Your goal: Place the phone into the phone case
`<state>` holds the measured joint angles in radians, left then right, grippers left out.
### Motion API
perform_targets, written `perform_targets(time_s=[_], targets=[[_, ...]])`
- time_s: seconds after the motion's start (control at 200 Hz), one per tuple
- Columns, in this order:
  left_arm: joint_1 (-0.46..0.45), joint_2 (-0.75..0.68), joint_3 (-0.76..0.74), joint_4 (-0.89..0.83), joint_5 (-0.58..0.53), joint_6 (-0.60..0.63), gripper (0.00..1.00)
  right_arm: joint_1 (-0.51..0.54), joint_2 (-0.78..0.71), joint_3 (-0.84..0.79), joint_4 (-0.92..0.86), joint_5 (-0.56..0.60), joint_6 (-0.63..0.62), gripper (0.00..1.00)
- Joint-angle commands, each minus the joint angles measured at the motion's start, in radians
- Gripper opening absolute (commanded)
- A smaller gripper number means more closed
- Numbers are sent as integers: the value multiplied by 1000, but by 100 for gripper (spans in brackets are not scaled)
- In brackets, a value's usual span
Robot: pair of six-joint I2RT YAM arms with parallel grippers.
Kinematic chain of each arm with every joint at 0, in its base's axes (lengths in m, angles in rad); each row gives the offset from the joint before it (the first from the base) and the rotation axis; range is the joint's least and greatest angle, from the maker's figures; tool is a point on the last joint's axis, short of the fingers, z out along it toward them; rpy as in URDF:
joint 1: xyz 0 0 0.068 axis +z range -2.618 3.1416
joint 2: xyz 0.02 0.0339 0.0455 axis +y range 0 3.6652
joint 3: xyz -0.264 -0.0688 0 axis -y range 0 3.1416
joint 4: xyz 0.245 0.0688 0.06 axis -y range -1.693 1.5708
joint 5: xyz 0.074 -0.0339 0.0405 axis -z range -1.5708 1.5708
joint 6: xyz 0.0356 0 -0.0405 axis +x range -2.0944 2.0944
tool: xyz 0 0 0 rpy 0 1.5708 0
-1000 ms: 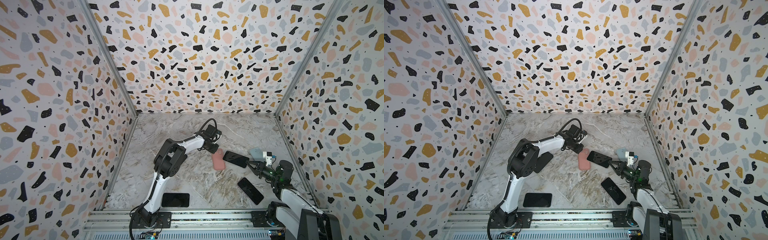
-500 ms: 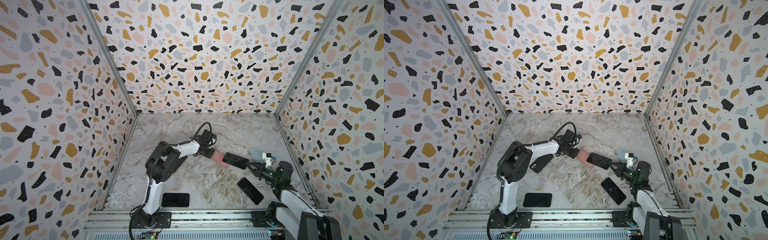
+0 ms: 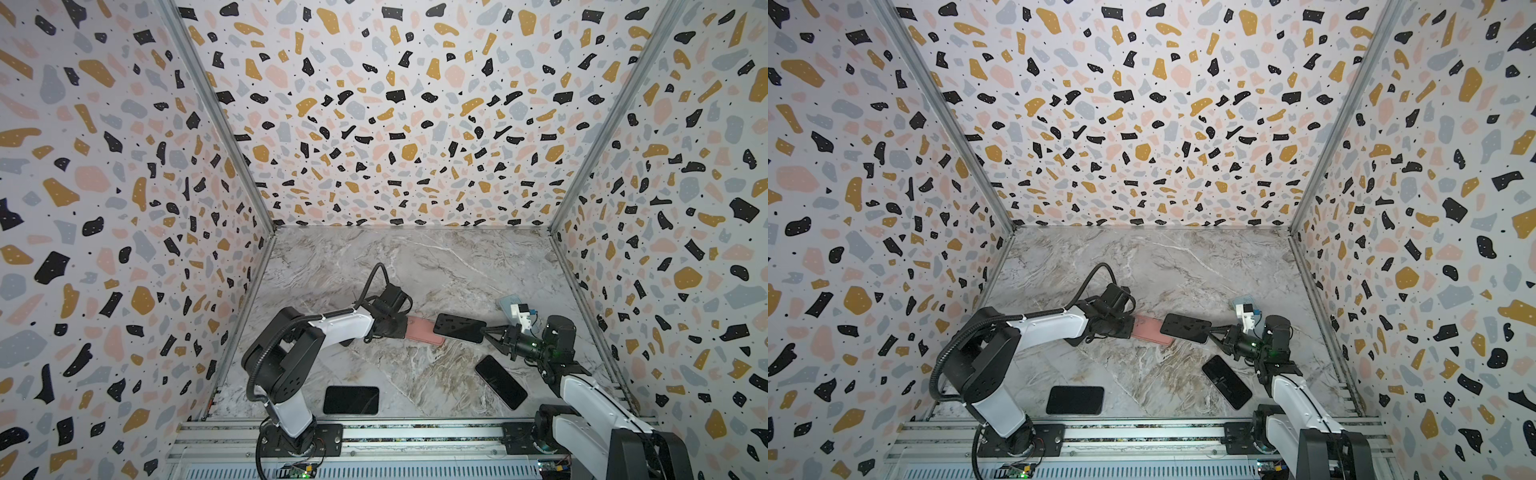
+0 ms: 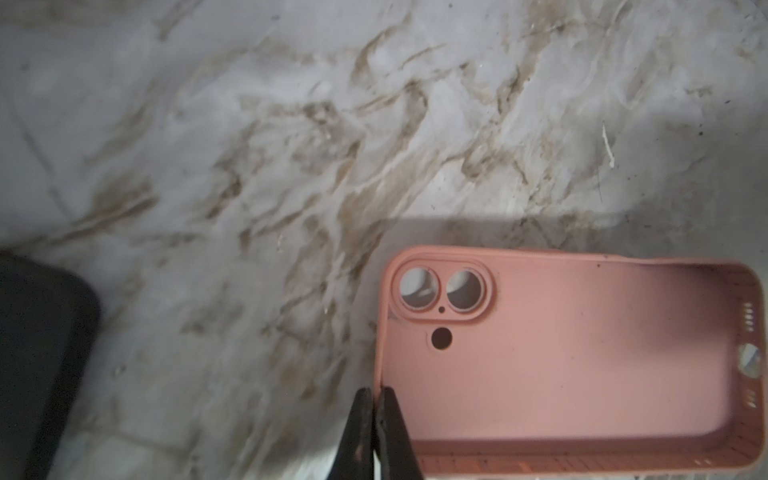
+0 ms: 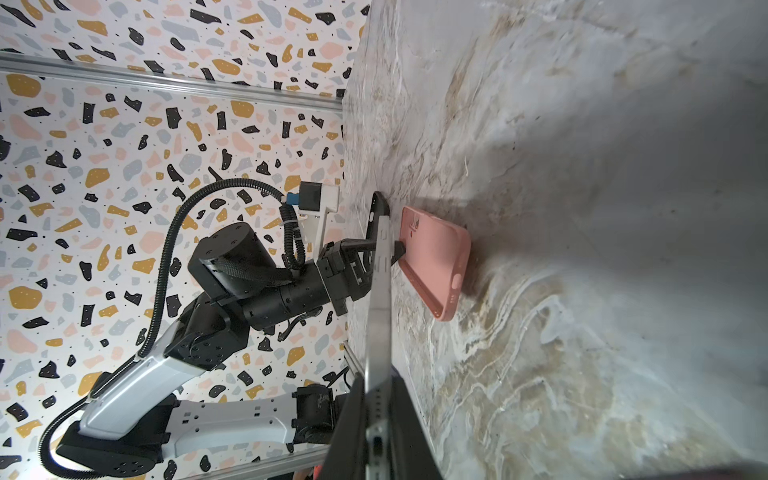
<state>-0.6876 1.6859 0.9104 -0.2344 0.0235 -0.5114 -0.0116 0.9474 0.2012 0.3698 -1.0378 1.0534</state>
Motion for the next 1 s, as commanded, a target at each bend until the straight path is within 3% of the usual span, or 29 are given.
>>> perform_targets(time_s=[0.0,0.27,0.45,0.636,0.891,0.991], targets=[[-10,-49,-43,53,-17,-78,6,30,6,65,13,-25,32,0],[-13,-108,-130,84,-21,-123,9,96,89,99,7,-4,17,0],[-12,-101,-120,70,-7,-110,20,109,136,98,-14,-19,1,0],[7,-123,-73,51,72,-72,37,108,158,131,-60,-20,-13,0],[77,-118,-70,85,223,-63,42,140,279,154,39,-34,32,0],[95,-110,-65,73,243,-58,49,160,313,177,42,-32,34,0]])
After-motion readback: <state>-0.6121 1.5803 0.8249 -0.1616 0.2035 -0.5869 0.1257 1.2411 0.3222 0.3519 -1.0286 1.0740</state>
